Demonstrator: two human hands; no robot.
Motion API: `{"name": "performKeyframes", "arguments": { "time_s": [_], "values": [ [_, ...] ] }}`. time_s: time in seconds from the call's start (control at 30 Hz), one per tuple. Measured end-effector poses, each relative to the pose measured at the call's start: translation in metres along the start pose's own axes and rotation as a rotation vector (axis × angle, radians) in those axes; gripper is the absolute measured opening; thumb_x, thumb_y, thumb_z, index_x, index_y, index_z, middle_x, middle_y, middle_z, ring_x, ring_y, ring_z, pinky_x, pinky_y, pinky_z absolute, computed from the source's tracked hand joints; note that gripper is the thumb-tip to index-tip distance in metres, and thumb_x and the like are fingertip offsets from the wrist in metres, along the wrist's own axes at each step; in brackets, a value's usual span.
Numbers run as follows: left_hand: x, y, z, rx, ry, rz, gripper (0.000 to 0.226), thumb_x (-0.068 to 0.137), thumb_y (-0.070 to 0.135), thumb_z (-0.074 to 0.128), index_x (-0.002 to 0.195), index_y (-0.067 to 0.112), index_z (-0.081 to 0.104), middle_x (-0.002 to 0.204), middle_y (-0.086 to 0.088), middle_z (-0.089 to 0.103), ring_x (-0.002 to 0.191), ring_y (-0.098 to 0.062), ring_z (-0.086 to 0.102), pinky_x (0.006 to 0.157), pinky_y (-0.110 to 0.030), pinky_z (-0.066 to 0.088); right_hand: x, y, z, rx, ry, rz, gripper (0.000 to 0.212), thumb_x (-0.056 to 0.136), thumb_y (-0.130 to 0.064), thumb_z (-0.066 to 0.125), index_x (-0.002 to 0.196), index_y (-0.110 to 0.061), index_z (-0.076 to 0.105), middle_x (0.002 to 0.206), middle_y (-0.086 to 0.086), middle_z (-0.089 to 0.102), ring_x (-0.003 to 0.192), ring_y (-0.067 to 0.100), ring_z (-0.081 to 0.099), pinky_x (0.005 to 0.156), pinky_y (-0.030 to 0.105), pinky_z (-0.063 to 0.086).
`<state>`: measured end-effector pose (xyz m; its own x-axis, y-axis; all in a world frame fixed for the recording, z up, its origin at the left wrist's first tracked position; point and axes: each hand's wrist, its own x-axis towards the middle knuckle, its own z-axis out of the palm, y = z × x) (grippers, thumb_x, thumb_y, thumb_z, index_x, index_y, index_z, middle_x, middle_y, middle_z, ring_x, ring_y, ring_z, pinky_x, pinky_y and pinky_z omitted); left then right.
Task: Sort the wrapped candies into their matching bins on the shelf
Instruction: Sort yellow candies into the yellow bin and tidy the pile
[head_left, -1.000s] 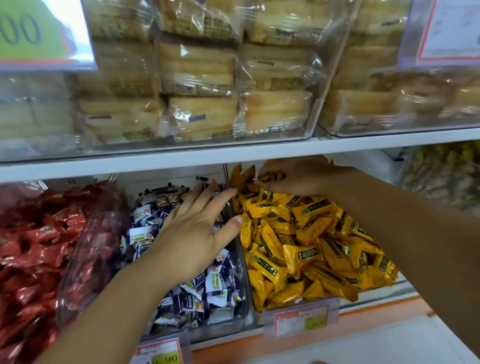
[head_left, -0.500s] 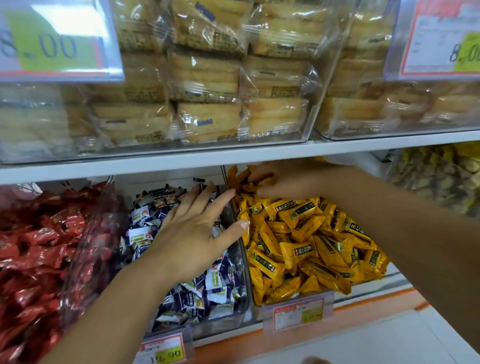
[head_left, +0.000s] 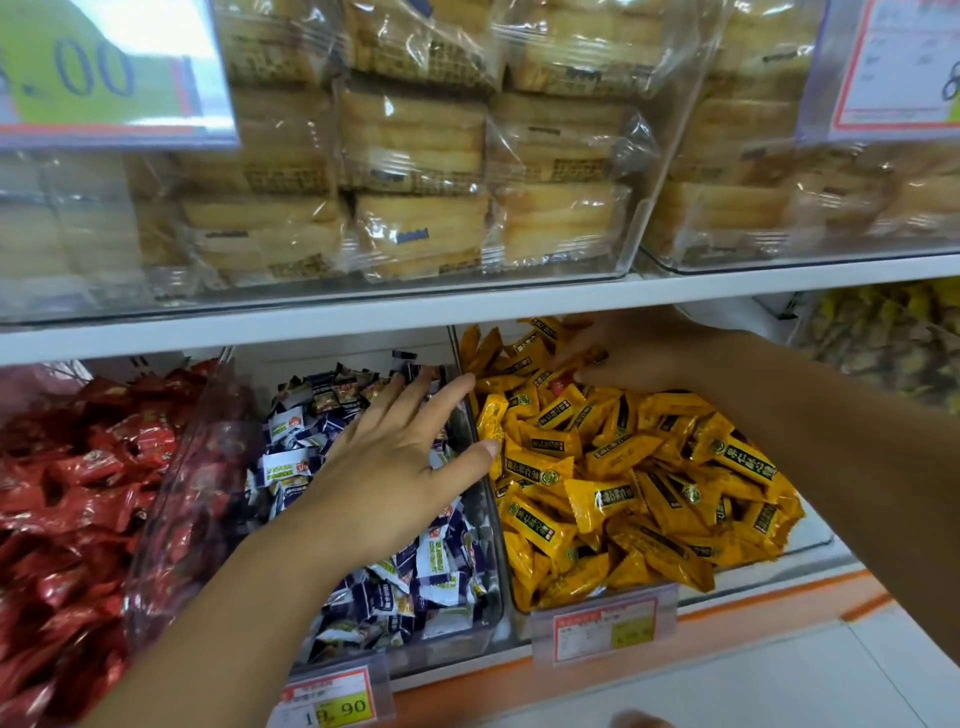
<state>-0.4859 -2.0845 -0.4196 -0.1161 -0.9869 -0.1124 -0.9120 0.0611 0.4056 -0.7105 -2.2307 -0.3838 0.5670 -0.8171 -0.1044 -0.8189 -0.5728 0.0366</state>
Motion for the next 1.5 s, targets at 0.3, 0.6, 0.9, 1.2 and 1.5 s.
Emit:
{"name": "performKeyframes", "arguments": {
  "time_s": [0.3,0.6,0.9,1.2,1.5],
  "values": [
    [0.003,-0.004,0.004,-0.010,0.002,0.003,0.068,0.074,0.089,0.013,0.133,0.067,-0.014,0.156,0.022,-0.014,0.143,-0.005,-0.018,0.115,-0.042,-0.001,0.013,-0.029,0.009,-0.132,-0.180,0.080,0.054,0.079,-0.045,0.070,0.126,-0.057,0.046,0.156,-0.004,0.016,0.143,0.031,0.008,0.113,0.061,0.005],
    [0.002,-0.002,0.002,-0.034,0.000,-0.003,0.070,0.073,0.081,0.013,0.136,0.065,-0.011,0.157,0.019,-0.013,0.143,-0.006,-0.018,0.116,-0.042,-0.001,0.009,-0.033,0.018,-0.045,0.009,0.001,0.005,0.082,-0.035,0.069,0.087,-0.034,0.067,0.150,-0.009,0.029,0.142,0.023,0.015,0.111,0.061,0.008],
    [0.001,-0.005,-0.001,-0.022,-0.009,-0.017,0.073,0.060,0.092,0.007,0.127,0.073,-0.014,0.156,0.022,-0.015,0.143,-0.005,-0.020,0.118,-0.045,-0.001,0.015,-0.067,-0.014,0.506,0.006,0.097,0.024,0.099,-0.015,0.042,0.082,-0.023,0.057,0.082,-0.006,0.057,0.063,0.006,0.049,0.051,0.015,0.037],
    [0.001,-0.005,-0.003,-0.054,-0.046,-0.032,0.067,0.066,0.092,0.014,0.125,0.077,-0.013,0.155,0.023,-0.014,0.143,-0.006,-0.019,0.118,-0.047,0.000,0.030,-0.056,0.004,0.154,-0.213,-0.007,0.041,0.087,-0.052,0.056,0.117,-0.025,0.065,0.121,0.005,0.061,0.108,0.028,0.057,0.083,0.033,0.046],
    [0.001,-0.005,0.000,-0.065,-0.041,-0.011,0.065,0.069,0.091,0.014,0.126,0.076,-0.014,0.156,0.023,-0.012,0.142,-0.003,-0.018,0.116,-0.044,0.001,0.039,-0.065,0.009,0.115,0.012,-0.058,0.026,0.087,-0.024,0.060,0.112,-0.024,0.064,0.111,0.006,0.063,0.105,0.030,0.058,0.084,0.043,0.046]
  ]
}}
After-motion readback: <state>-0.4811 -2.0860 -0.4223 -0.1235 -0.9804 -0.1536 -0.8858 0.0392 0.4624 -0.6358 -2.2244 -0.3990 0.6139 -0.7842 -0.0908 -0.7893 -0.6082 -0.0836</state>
